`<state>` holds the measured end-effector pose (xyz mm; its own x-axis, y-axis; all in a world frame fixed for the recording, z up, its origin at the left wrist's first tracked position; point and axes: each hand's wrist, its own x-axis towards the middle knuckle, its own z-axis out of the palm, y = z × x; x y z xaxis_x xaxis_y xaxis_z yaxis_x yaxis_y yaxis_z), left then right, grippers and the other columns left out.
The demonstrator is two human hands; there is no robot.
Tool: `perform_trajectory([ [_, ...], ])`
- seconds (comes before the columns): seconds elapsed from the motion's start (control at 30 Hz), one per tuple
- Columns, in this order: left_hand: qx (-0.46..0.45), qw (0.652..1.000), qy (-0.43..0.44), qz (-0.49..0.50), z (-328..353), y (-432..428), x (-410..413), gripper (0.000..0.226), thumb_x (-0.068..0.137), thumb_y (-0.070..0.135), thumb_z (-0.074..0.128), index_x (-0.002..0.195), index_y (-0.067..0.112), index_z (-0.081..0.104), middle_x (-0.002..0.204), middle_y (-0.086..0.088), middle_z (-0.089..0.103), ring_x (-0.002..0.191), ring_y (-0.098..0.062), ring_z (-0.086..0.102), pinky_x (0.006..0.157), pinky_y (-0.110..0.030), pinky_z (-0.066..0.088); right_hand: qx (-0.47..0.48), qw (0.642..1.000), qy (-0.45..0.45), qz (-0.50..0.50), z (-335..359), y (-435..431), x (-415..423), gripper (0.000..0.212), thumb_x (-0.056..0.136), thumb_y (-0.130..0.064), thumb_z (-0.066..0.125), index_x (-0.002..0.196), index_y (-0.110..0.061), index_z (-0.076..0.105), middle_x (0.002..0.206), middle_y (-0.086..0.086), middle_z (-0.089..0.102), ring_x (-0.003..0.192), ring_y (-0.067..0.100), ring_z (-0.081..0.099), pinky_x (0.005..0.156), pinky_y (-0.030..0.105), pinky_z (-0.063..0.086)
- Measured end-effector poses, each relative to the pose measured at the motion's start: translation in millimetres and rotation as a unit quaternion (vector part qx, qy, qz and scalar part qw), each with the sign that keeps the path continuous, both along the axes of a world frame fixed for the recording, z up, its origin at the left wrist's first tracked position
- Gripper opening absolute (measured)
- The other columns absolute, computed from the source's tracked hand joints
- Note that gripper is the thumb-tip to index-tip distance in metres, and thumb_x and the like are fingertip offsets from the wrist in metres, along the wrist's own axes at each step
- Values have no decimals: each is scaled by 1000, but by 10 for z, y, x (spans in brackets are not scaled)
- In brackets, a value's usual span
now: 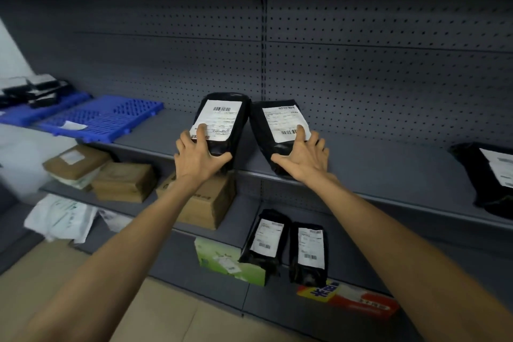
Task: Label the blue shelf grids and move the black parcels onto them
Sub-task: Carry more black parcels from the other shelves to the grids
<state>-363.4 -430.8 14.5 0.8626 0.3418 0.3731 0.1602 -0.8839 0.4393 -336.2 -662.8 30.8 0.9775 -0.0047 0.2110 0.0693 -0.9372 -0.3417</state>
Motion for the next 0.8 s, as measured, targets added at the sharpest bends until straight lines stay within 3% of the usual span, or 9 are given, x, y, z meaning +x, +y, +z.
perform_trajectory([
  [0.43, -9, 991, -34, 128, 251, 2452, -545, 91, 67, 62, 66, 139, 25, 26, 134, -19, 35, 124, -40, 36, 95, -55, 41, 13, 991, -28, 130, 332, 2530, 62, 103, 72, -66, 60, 151, -18, 15, 150, 21, 24, 131, 41, 29, 106, 47, 29],
  [0.8, -17, 983, -49, 178, 409, 4531, -626, 95, 63, 67, 57, 142, 24, 28, 137, -18, 34, 127, -39, 34, 98, -54, 41, 33, 978, -61, 195, 470, 4757, 294, 102, 73, -62, 62, 151, -16, 15, 150, 20, 22, 130, 41, 28, 106, 47, 28],
])
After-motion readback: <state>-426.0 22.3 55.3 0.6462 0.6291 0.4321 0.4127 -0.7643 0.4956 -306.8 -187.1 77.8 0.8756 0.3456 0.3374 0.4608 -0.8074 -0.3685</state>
